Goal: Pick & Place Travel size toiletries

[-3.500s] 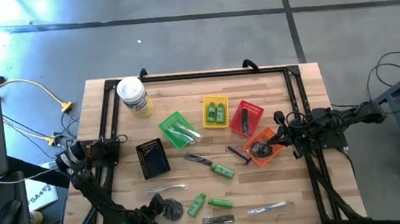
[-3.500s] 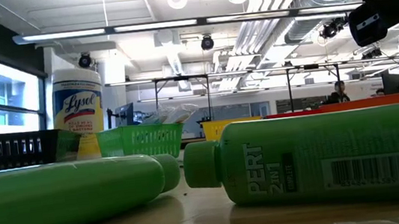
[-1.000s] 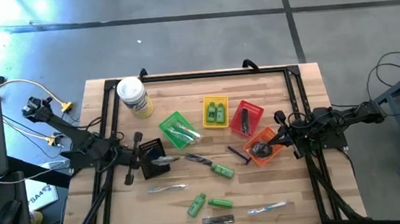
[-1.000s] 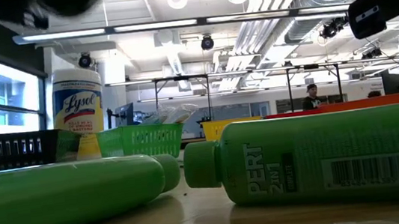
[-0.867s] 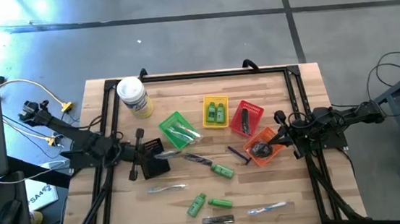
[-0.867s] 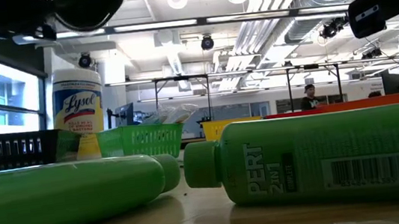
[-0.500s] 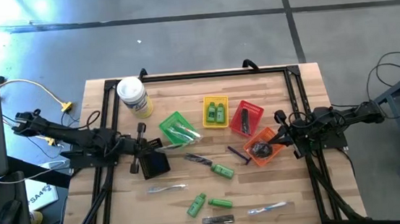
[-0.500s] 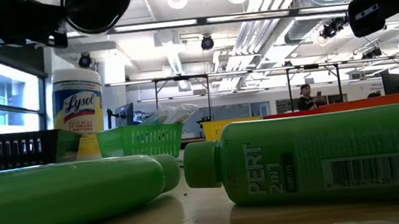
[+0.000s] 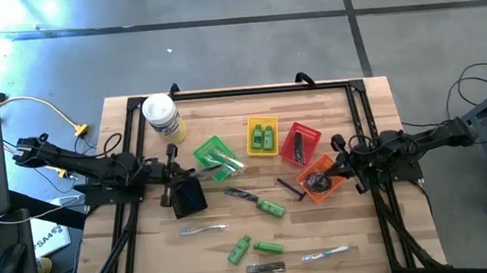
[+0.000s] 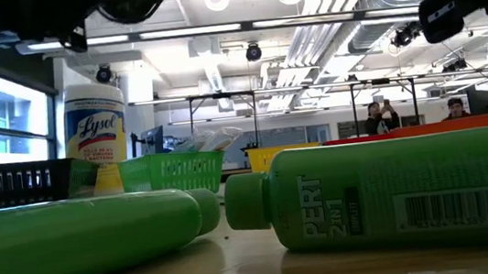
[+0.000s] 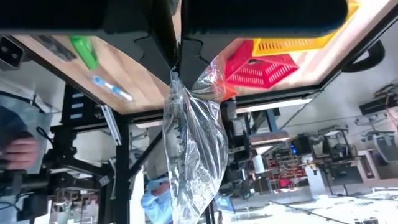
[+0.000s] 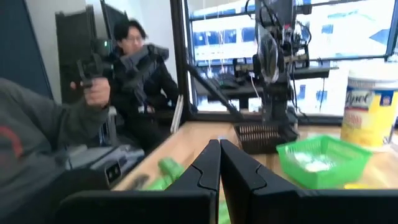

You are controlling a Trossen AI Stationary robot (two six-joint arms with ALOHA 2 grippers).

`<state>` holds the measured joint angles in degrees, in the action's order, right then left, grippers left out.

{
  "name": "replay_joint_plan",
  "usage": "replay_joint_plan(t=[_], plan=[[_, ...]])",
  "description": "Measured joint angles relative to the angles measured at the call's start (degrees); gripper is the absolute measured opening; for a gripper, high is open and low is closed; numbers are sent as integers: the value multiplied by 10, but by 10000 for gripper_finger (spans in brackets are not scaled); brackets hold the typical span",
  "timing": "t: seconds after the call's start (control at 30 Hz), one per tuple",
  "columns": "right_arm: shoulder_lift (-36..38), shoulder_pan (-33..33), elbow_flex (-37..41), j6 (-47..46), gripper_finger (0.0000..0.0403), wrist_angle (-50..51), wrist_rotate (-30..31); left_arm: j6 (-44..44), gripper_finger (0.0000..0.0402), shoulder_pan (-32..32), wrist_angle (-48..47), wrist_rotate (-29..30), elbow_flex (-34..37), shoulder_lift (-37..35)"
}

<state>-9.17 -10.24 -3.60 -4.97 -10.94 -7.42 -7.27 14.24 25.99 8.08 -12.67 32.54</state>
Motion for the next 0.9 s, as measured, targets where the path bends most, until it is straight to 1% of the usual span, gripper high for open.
replay_joint_plan(t=[0.13, 0.3, 0.37, 0.47, 0.6, 0.7, 0.83, 0.9], plan=[[-62, 0, 0, 1, 3, -82, 3, -7, 0, 0, 2, 0, -47, 53], [-169, 0, -1, 3, 9, -188, 64, -42, 0, 0, -1, 5, -109, 139], [-208, 0, -1, 8, 25, -243, 63, -49, 0, 0, 1, 7, -131, 173], [-257, 0, -6, 16, 66, -301, 59, -50, 0, 0, -2, 7, -157, 216], [-302, 0, -54, 5, 137, -285, 60, -49, 0, 0, 0, 7, -190, 265], [-340, 0, -106, 23, 186, -250, 62, -49, 0, 0, 0, 6, -216, 300], [-394, 0, -171, 45, 232, -212, 101, -49, 0, 0, -3, 6, -247, 333], [-422, 0, -201, 58, 247, -201, 103, -52, 0, 0, -8, 6, -260, 345]])
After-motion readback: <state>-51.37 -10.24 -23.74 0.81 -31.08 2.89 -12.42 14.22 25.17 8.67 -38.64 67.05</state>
